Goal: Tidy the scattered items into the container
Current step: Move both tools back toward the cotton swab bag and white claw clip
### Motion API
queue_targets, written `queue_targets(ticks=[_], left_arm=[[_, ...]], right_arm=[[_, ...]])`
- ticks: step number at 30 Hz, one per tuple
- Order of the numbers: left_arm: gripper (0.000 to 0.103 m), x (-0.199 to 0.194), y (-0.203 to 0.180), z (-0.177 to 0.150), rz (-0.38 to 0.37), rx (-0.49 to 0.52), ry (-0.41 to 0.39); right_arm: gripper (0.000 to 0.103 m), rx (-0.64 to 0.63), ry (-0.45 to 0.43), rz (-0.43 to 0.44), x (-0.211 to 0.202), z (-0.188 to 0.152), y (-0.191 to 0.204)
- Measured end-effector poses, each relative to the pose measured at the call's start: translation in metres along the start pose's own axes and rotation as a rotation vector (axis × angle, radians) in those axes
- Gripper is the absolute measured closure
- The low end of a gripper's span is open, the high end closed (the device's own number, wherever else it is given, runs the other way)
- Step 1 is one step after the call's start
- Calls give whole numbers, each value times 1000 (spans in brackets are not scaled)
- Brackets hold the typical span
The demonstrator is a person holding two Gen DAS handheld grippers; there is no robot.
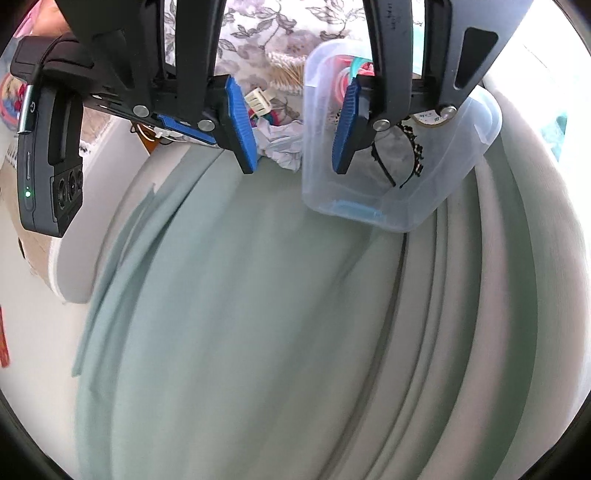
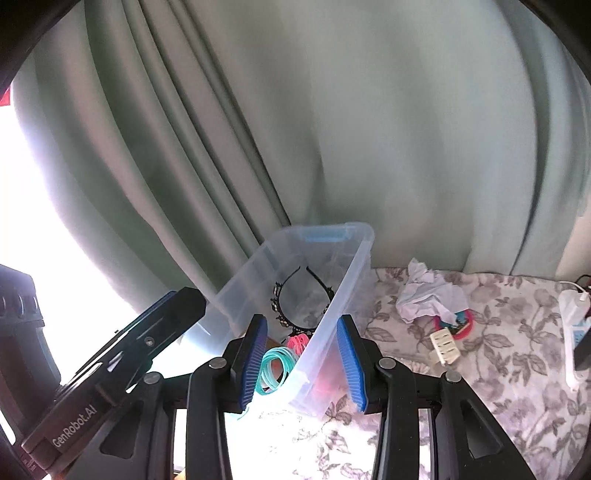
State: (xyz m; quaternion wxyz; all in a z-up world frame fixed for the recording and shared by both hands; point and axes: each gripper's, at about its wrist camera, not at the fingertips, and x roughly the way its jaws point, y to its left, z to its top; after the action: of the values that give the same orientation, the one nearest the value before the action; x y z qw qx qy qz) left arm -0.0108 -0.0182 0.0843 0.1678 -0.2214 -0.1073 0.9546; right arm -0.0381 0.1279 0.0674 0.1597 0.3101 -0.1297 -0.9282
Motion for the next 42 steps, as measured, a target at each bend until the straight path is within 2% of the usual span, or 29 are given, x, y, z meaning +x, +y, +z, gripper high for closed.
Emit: queue_targets(ticks=[4,11,18,24,31,42], left_arm=[[47,-12,-21,3,-14,38,-13],[41,-21,-51,0,-30,93,-1],[41,-18,-71,-7,-56,110,33],[41,10,-96,-31,-43,167,120],[41,50,-99,-64,4,200,244],[41,124,-79,-128,102,219,429]], right_arm=[[60,22,-40,-5,-28,-1,-8],[60,64,-89,-13,-63,-7,-25],[60,141,-146,-59,-98,-13,-58],[60,210,-171,-116,-118,-26,-99],[60,316,-141,-156,-108,-43,-149],[60,388,34,-175,-41,-79,-199]])
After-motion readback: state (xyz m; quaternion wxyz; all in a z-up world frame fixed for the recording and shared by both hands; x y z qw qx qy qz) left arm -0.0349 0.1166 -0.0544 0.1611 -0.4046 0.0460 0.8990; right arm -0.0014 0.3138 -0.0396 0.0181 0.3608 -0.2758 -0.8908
